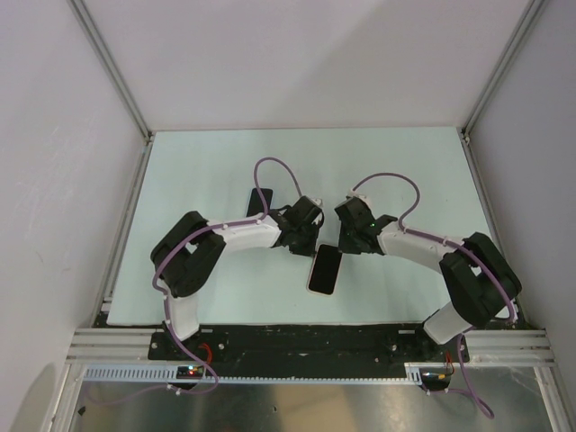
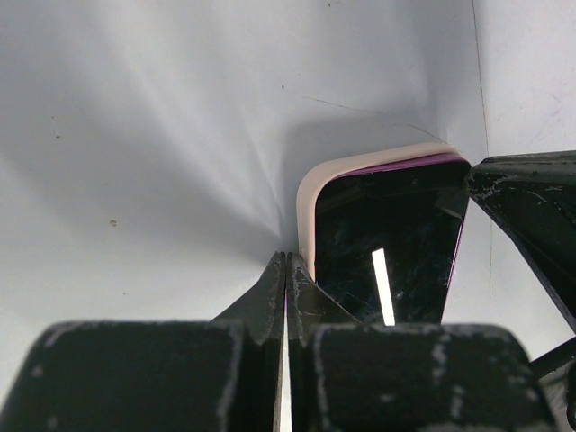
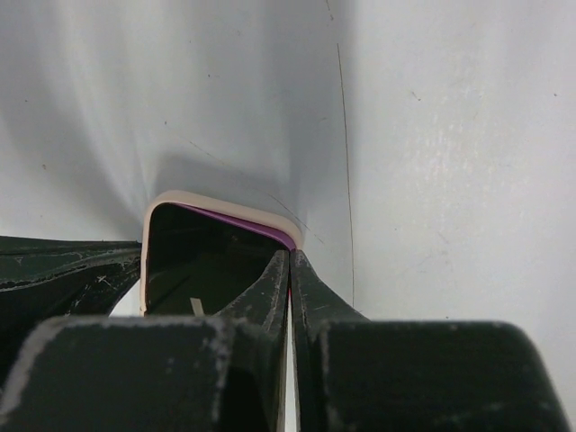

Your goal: Put the phone into the phone case

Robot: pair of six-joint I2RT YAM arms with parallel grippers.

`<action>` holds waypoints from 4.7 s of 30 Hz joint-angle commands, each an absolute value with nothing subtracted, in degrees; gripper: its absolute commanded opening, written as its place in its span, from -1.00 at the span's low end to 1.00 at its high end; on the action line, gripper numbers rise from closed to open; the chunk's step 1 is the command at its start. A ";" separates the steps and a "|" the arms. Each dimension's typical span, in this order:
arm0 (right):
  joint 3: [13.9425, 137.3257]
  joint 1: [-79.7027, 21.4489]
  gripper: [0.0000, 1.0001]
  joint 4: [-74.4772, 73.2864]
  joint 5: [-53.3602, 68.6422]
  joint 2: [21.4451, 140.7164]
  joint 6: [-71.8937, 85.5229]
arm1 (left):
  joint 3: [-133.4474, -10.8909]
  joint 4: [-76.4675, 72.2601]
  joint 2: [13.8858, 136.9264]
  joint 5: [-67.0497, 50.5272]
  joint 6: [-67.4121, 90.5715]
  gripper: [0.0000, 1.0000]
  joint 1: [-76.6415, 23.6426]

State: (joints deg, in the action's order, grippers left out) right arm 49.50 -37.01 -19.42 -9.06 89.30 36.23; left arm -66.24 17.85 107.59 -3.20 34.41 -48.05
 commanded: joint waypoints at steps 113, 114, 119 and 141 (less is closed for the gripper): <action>34.18 -39.70 -0.49 -17.46 -8.81 91.17 43.09 | -67.10 17.68 103.71 -3.64 32.57 -1.00 -48.44; 33.92 -39.71 -0.51 -17.34 -8.76 91.33 43.43 | -67.08 17.68 103.58 -3.58 32.55 -1.00 -48.39; 33.47 -40.63 -0.57 -18.12 -10.24 91.81 44.86 | -66.98 17.75 103.54 -3.60 32.44 -1.00 -48.44; 36.23 -53.28 -0.96 -24.12 -17.03 97.30 53.67 | -65.34 17.69 102.42 -3.65 31.92 -1.00 -48.30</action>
